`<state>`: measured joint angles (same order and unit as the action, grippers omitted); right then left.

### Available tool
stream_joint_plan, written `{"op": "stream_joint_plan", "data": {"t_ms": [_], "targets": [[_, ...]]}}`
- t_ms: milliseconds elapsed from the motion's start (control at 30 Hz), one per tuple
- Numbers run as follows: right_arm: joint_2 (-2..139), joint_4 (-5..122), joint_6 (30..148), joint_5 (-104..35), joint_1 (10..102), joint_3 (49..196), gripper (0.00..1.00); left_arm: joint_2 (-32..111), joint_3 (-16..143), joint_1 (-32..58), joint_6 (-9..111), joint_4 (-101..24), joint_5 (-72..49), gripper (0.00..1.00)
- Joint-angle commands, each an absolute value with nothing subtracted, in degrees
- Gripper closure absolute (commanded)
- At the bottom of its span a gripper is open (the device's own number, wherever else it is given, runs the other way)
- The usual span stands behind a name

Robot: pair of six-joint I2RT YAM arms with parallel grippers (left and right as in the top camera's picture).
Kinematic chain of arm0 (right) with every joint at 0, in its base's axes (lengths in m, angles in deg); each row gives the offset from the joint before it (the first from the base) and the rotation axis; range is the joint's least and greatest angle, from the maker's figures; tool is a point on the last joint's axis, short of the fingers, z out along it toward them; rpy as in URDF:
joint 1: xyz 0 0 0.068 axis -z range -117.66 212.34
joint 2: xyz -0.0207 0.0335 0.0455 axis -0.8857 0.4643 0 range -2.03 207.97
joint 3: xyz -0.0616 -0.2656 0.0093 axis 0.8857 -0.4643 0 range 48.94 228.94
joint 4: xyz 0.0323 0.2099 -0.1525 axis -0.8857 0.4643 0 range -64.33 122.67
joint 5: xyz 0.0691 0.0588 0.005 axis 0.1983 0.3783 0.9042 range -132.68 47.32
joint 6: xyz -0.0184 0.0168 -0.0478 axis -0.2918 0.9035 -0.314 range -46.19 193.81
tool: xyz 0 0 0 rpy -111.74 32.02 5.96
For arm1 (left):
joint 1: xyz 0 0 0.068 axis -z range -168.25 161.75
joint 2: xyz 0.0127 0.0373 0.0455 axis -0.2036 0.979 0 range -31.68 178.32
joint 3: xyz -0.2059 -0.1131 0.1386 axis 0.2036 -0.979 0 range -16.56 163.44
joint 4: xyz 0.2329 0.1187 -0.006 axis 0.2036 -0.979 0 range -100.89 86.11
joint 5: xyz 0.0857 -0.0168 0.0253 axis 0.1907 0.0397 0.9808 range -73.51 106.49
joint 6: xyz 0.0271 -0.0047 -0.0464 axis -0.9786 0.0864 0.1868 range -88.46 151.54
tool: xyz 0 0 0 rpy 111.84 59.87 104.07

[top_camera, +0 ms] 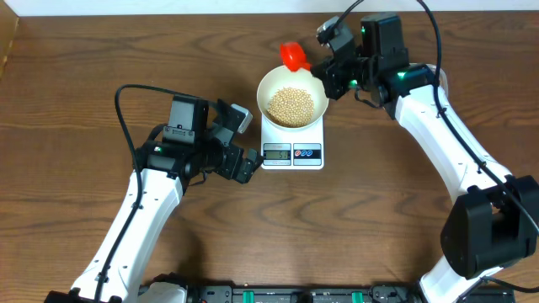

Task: Scoop item into bowl and weigh 50g on scale
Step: 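Carry the scoop left over the white bowl, then tip the red scoop to pour soybeans into the bowl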

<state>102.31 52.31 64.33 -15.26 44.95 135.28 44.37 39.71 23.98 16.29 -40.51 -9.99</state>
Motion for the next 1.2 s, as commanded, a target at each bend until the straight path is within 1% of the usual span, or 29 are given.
{"op": "stream_joint_plan", "data": {"t_ms": [0, 333, 567, 1167], "targets": [[102.48, 53.86, 61.23, -13.60, 44.75, 136.24, 0.99, 43.91, 40.78, 24.04, 15.92, -40.56, -9.83, 0.01], [102.50, 59.17, 56.73, -14.26, 43.88, 136.24, 0.99, 43.89, 40.78, 24.04, 15.92, -40.56, -9.83, 0.01], [103.18, 61.01, 53.34, -19.13, 42.70, 136.20, 0.99, 43.89, 40.78, 24.04, 15.92, -40.56, -9.83, 0.01], [106.75, 59.54, 53.38, -21.14, 41.85, 136.18, 0.99, 43.89, 40.78, 24.04, 15.92, -40.56, -9.83, 0.01]]}}
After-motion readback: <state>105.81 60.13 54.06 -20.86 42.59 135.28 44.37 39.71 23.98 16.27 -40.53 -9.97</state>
